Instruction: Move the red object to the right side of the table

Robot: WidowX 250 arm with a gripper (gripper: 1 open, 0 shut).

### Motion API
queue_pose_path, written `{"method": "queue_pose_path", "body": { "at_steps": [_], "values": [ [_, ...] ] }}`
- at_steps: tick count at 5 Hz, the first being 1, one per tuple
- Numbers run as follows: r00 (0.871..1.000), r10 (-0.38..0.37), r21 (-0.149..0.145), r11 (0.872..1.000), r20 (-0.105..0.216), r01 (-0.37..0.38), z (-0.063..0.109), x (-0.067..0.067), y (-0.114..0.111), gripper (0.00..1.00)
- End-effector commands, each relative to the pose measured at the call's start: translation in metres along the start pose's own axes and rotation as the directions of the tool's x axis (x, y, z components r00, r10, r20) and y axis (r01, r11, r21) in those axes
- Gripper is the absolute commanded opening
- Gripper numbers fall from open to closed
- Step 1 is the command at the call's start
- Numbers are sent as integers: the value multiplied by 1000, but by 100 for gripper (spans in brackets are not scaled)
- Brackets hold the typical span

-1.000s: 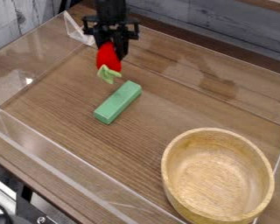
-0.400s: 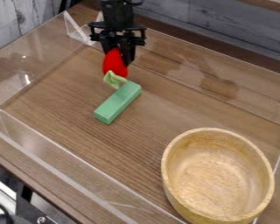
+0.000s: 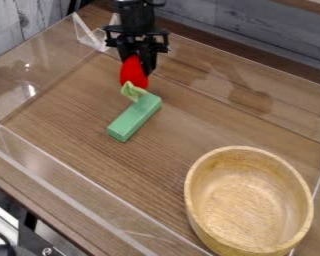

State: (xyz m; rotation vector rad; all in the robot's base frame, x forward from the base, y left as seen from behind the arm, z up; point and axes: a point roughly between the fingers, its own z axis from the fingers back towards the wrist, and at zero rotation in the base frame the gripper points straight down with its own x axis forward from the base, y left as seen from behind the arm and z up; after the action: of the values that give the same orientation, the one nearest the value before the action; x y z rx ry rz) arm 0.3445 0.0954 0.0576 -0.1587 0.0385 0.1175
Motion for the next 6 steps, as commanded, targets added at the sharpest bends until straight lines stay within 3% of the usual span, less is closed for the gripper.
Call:
{"method": "queue_pose_path", "body": {
  "at_steps": [1,3,6],
  "values": [
    [998,-26,21,999,49,25,11,9,-3,0],
    [998,-30,12,999,51,29,13,11,-7,0],
    [996,-75,-28,997,49,76,30,2,-38,0]
  ]
}}
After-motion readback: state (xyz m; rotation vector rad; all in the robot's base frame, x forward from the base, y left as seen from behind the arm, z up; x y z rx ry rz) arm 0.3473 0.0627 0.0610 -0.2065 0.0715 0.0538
